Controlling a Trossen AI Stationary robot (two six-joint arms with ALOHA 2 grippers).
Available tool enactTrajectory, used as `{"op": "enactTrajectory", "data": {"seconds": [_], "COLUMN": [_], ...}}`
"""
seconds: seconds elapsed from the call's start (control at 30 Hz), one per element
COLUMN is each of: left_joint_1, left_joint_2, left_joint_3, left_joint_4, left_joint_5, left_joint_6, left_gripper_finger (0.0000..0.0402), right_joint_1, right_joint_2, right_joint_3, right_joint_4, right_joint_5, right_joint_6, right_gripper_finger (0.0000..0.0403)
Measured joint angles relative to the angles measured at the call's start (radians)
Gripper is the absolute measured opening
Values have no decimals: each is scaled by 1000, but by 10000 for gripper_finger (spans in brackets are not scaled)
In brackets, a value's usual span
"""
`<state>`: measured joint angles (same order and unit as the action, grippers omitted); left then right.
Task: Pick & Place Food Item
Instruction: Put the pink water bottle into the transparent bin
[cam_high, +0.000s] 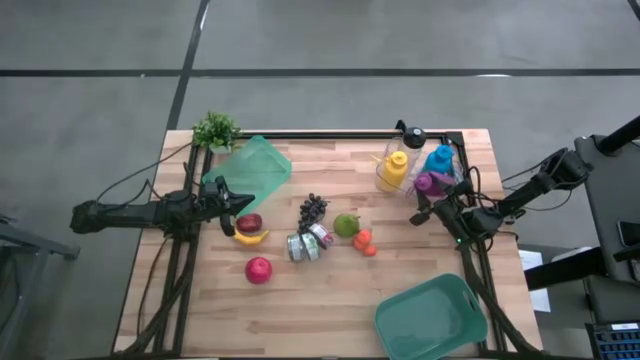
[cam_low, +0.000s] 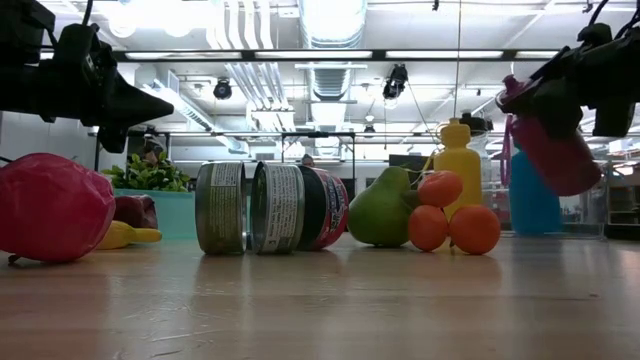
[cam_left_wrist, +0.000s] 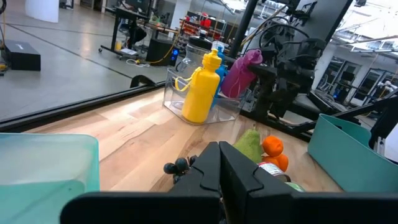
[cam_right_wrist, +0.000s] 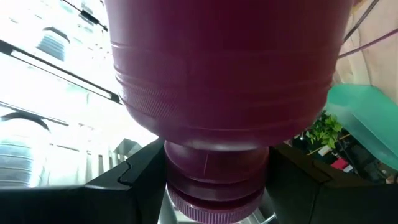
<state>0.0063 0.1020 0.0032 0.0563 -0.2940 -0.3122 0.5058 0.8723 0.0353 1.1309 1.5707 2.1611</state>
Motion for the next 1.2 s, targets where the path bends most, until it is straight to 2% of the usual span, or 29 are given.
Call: {"op": "enactTrajectory", "data": {"seconds": [0.53,0.93,1.2], "left_joint_1": [0,0,0], "left_joint_2": [0,0,0], "left_joint_3": [0,0,0], "left_joint_4": [0,0,0], "left_joint_5": [0,0,0], "left_joint_6": [0,0,0], "left_gripper_finger": [1,1,1], "right_joint_1": [-118,-111,-76], "right_joint_2": [50,50,29], "right_joint_3": [11,10,10], "right_joint_4": [0,5,36], "right_joint_5": [0,3,2], "right_joint_6": [46,141,144], "right_gripper_finger": [217,217,217]}}
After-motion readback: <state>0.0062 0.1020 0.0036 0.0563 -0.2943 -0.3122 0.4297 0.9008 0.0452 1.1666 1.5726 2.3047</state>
